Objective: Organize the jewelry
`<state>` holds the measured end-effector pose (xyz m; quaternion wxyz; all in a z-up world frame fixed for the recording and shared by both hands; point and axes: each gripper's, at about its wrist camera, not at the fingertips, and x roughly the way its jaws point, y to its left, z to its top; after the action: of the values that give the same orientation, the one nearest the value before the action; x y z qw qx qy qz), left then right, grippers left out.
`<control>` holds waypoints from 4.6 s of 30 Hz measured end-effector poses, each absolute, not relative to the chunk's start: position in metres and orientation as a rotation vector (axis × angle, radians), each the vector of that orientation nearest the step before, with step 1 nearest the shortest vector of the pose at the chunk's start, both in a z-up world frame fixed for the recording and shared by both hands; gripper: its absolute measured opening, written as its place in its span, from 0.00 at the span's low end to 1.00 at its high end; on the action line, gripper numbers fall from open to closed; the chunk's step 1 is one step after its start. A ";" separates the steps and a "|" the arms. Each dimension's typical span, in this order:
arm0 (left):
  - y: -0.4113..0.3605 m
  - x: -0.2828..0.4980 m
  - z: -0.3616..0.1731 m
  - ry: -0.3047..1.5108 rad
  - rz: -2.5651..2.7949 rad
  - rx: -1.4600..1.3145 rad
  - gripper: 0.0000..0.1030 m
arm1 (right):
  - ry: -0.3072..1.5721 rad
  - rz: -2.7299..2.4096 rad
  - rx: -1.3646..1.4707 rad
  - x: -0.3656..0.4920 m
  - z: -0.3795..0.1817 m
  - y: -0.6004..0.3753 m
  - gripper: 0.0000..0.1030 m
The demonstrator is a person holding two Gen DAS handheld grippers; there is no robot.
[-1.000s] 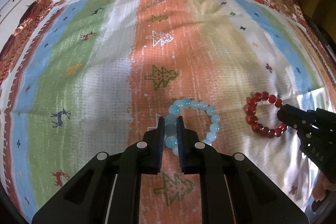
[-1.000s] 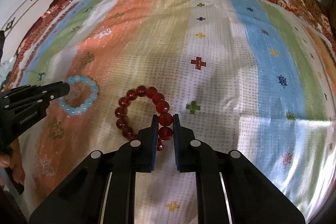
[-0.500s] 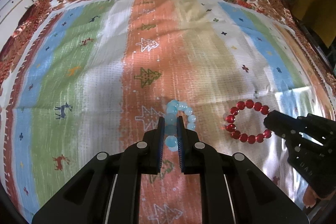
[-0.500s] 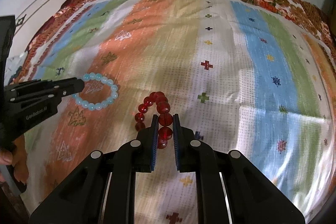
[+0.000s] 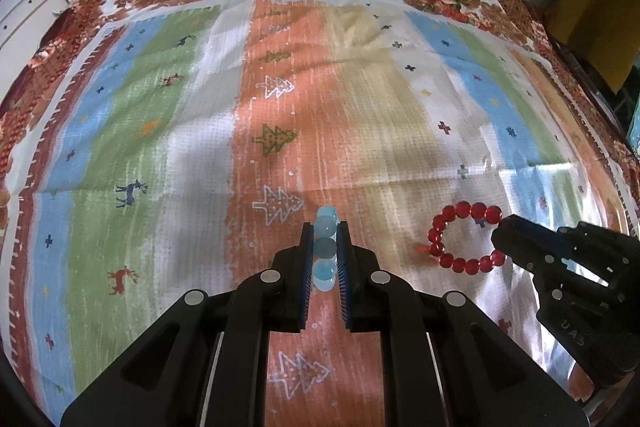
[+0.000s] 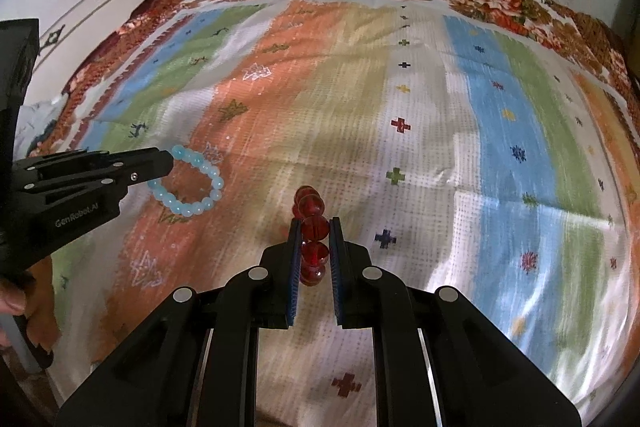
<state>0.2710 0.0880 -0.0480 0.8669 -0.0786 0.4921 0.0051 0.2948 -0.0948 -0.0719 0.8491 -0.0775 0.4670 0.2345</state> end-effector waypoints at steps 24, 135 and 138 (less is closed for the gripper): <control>0.079 0.219 -0.005 0.943 -0.027 -0.205 0.10 | 0.887 0.529 -0.123 0.250 -0.037 -0.112 0.13; 0.015 -0.006 0.004 0.794 -0.048 -0.017 0.94 | 0.676 0.648 -0.080 0.054 -0.017 -0.211 0.95; 0.015 -0.010 0.006 0.776 -0.039 -0.018 0.94 | 0.669 0.645 -0.073 0.051 -0.017 -0.214 0.95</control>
<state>-0.0102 0.0152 0.0055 0.9255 -0.0087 0.3781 -0.0190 0.0508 -0.2139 -0.0170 0.8934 -0.0354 0.3225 0.3108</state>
